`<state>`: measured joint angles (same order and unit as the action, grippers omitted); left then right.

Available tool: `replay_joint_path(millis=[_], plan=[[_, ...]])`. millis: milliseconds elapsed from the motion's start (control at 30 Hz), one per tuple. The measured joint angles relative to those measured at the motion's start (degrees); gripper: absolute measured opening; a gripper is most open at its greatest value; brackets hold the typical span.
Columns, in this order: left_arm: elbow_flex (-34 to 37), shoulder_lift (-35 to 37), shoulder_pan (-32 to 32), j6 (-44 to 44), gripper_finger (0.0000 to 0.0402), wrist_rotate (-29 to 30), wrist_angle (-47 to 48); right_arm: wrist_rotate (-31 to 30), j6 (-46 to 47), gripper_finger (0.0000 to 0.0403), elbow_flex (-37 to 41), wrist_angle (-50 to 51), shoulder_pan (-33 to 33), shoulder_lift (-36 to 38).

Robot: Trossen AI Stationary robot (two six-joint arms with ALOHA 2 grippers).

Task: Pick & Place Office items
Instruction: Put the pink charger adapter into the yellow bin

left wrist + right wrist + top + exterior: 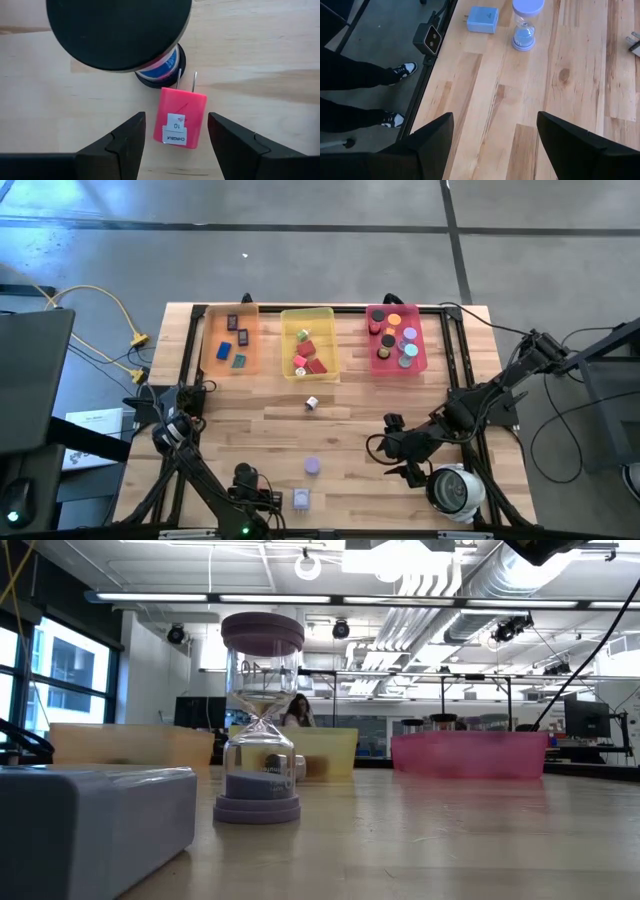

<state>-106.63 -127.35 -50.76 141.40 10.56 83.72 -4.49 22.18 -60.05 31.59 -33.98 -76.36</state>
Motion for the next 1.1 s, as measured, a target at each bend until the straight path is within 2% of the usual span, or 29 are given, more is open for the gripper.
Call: replay_joint_path(millis=[1100], plan=[[0.0, -2.8, 0.0, -0.4, 0.0207, 0.6, -3.7, 0.0, 0.0, 0.0277, 0.0, -0.1, 0.0, 0.0]])
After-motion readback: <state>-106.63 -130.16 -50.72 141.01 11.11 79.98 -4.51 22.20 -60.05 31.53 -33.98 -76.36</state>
